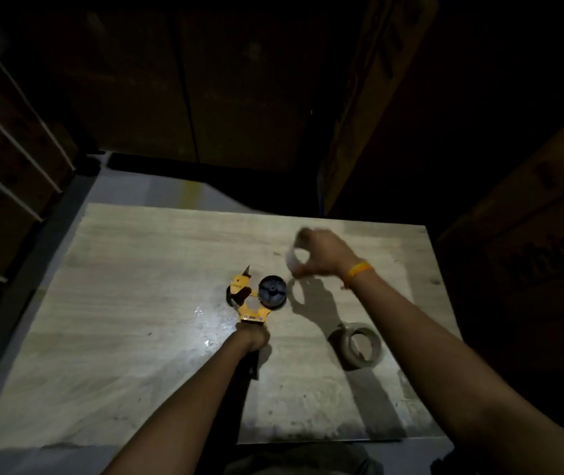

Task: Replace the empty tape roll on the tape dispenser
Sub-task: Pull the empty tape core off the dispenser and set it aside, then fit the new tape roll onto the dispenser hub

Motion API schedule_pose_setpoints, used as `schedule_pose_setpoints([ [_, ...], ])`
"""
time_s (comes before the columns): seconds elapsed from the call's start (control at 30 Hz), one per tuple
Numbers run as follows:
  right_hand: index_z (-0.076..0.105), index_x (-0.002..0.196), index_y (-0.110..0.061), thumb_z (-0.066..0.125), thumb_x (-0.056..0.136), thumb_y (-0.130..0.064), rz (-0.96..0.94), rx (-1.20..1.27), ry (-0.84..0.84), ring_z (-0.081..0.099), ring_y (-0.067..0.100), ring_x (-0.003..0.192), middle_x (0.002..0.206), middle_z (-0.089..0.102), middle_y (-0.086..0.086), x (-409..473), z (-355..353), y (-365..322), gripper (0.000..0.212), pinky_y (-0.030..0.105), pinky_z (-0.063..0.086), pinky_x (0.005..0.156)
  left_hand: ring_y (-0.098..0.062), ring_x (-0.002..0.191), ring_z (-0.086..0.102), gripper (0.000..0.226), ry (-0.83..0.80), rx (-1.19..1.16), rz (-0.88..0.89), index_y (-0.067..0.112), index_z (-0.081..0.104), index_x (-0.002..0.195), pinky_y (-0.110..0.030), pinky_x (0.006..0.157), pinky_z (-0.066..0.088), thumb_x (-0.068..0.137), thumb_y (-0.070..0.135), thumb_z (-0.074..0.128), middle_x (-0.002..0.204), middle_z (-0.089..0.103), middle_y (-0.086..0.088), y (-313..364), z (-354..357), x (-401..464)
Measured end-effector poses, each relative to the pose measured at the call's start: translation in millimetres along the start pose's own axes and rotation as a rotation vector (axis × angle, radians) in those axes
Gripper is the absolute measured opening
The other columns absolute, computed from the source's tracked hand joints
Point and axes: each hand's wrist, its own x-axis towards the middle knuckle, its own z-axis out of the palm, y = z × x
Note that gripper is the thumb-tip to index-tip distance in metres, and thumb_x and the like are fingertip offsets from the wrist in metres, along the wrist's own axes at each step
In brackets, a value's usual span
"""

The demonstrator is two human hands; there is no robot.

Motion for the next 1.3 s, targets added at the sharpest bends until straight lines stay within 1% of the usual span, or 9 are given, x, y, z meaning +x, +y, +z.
schedule_pose_setpoints([
  [0.1,0.056,0.124,-0.016,0.09,0.064,-0.043,0.269,-0.022,-0.151,0.062,0.037,0.11,0.12,0.062,0.014,-27,51,56,0.074,0.041,0.055,0.084,-0.034,0.126,0.056,0.041,0.012,-0.026,0.035,0.006,0.06,0.136,-0.036,0.105,0.048,0.1,0.026,0.054,0.145,0.053,-0.019,-6,4,2],
  [0.23,0.053,0.114,-0.024,0.089,0.056,-0.039,0.431,0.117,-0.134,0.06,0.036,0.108,0.116,0.056,0.011,-52,88,101,0.07,0.043,0.057,0.087,-0.026,0.102,0.062,0.066,-0.001,-0.127,0.049,0.002,0.048,0.141,-0.037,0.085,0.054,0.089,0.039,0.064,0.124,0.062,-0.014,-15,4,5],
  [0.4,0.044,0.147,-0.021,0.073,0.056,-0.07,0.457,0.248,-0.08,0.044,0.039,0.137,0.151,0.042,0.012,-57,136,160,0.107,0.044,0.047,0.108,-0.027,0.101,0.055,0.056,-0.029,-0.02,0.109,-0.001,0.037,0.142,-0.031,0.079,0.043,0.104,0.036,0.055,0.13,0.055,-0.021,-21,3,-6],
  [0.5,0.033,0.155,-0.008,0.084,0.075,-0.052,0.466,0.296,-0.014,0.039,0.041,0.141,0.156,0.04,0.02,-96,102,129,0.105,0.048,0.042,0.112,-0.031,0.107,0.06,0.069,-0.035,-0.003,0.156,-0.002,0.038,0.142,-0.037,0.085,0.052,0.1,0.05,0.055,0.128,0.055,-0.021,-30,0,-8],
  [0.63,0.026,0.159,-0.008,0.085,0.074,-0.053,0.539,0.329,0.022,0.035,0.038,0.144,0.158,0.038,0.017,-145,96,121,0.112,0.048,0.044,0.11,-0.033,0.11,0.063,0.077,-0.035,0.05,0.196,-0.001,0.038,0.141,-0.04,0.089,0.054,0.097,0.06,0.055,0.128,0.058,-0.022,-42,-1,-8],
  [0.8,0.026,0.157,-0.011,0.086,0.054,-0.066,0.549,0.271,-0.046,0.04,0.036,0.136,0.148,0.039,0.011,-180,114,115,0.132,0.047,0.051,0.1,-0.026,0.101,0.064,0.079,-0.029,0.077,0.243,0.008,0.036,0.134,-0.04,0.083,0.057,0.088,0.067,0.063,0.118,0.06,-0.013,-49,-4,-16],
  [0.97,0.052,0.131,-0.018,0.088,0.043,-0.053,0.519,0.197,-0.039,0.053,0.031,0.116,0.126,0.048,0.005,-182,125,116,0.101,0.044,0.058,0.081,-0.025,0.096,0.068,0.089,-0.076,0.05,0.201,0.012,0.037,0.126,-0.038,0.07,0.065,0.071,0.066,0.081,0.114,0.06,-0.009,-54,-4,-18],
  [1.1,0.058,0.121,-0.022,0.083,0.037,-0.061,0.487,0.163,-0.015,0.057,0.026,0.107,0.118,0.049,0.0,-182,126,114,0.095,0.04,0.059,0.072,-0.023,0.095,0.068,0.086,-0.091,0.055,0.198,0.012,0.038,0.126,-0.032,0.065,0.062,0.073,0.061,0.083,0.113,0.059,-0.007,-52,-2,-22],
  [1.3,0.051,0.137,-0.021,0.079,0.055,-0.068,0.346,0.223,0.125,0.059,0.024,0.114,0.129,0.053,0.002,-164,101,79,0.098,0.035,0.056,0.076,-0.02,0.096,0.065,0.083,-0.098,0.096,0.236,0.011,0.04,0.127,-0.033,0.075,0.061,0.074,0.058,0.083,0.113,0.056,-0.006,-47,-3,-26],
])
